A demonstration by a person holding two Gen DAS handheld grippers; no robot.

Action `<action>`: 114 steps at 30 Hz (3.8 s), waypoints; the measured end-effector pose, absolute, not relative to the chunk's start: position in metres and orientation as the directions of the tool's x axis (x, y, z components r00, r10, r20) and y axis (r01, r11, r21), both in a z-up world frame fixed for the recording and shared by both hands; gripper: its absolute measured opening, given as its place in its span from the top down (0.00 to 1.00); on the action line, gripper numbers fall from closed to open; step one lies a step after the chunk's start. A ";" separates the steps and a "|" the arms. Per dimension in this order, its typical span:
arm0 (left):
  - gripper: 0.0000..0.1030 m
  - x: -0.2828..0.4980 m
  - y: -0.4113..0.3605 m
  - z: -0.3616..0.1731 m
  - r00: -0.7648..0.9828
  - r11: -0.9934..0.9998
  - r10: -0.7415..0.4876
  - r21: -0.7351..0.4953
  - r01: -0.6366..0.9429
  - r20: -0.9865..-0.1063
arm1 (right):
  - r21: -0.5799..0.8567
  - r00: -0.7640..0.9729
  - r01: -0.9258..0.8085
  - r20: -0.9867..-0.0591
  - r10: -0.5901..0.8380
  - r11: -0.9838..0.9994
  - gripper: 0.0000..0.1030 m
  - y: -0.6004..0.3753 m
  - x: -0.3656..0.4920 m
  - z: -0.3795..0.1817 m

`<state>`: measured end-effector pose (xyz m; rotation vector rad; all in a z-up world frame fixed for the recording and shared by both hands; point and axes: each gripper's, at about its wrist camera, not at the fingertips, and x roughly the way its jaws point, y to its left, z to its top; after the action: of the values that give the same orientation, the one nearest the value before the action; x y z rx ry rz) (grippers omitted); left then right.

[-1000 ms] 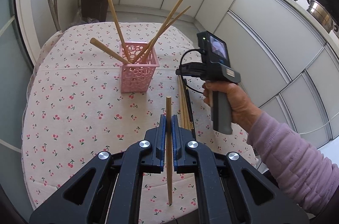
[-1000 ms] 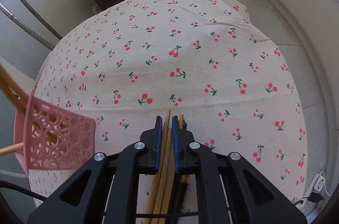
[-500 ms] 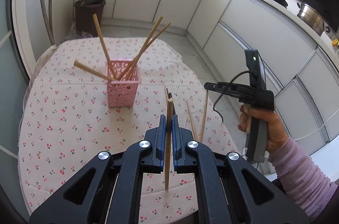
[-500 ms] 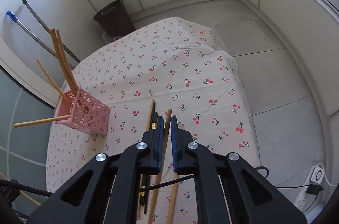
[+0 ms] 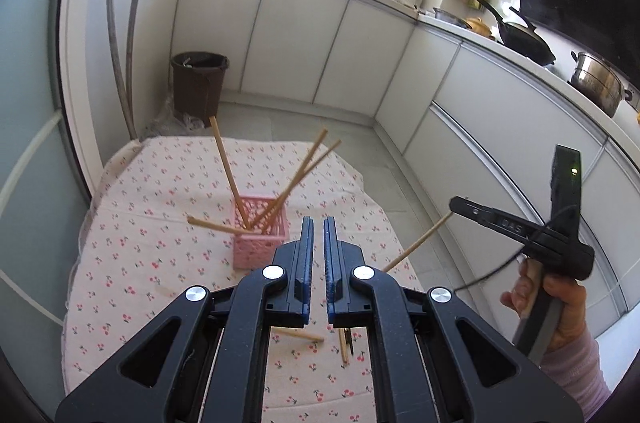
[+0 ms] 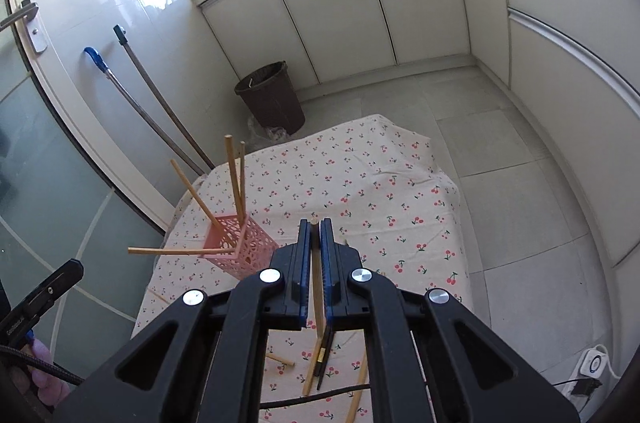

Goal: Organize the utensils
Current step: 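Carry the wooden chopstick with the left gripper over the pink holder, then open the left gripper to drop the chopstick into the pink holder, then lower the left gripper onto the remaining wooden chopsticks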

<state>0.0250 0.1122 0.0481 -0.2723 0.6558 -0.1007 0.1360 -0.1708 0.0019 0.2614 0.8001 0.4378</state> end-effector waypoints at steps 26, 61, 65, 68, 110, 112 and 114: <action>0.86 0.116 0.233 -0.181 0.207 0.726 0.079 -0.086 -0.682 -0.975 | 0.452 0.593 -0.332 -0.583 0.556 0.828 0.95 -0.169 0.125 0.019; 0.96 0.031 0.133 0.089 0.821 0.944 -0.133 -0.324 -0.067 -0.555 | 0.496 0.657 -0.407 -0.425 0.623 0.767 0.95 -0.149 0.131 0.100; 0.96 0.063 0.136 0.111 0.853 0.947 -0.094 -0.310 -0.082 -0.513 | 0.519 0.673 -0.393 -0.399 0.622 0.759 0.95 -0.154 0.146 0.106; 0.96 0.082 0.140 0.118 0.861 0.944 -0.085 -0.317 -0.092 -0.502 | 0.528 0.684 -0.381 -0.391 0.616 0.759 0.95 -0.155 0.158 0.106; 0.66 0.112 0.135 0.069 0.789 0.952 -0.083 -0.282 -0.117 -0.609 | 0.342 0.645 -0.353 -0.585 0.492 0.871 0.63 -0.071 0.178 0.043; 0.61 0.112 0.123 0.064 0.774 0.961 -0.085 -0.256 -0.101 -0.627 | 0.316 0.649 -0.340 -0.603 0.464 0.886 0.63 -0.079 0.172 0.038; 0.57 0.112 0.112 0.057 0.759 0.968 -0.082 -0.234 -0.094 -0.646 | 0.298 0.650 -0.320 -0.622 0.438 0.899 0.62 -0.088 0.166 0.031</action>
<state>0.1124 0.1124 0.0572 -0.2600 0.7111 0.0069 0.1658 -0.0884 0.0311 0.1675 0.7486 0.4329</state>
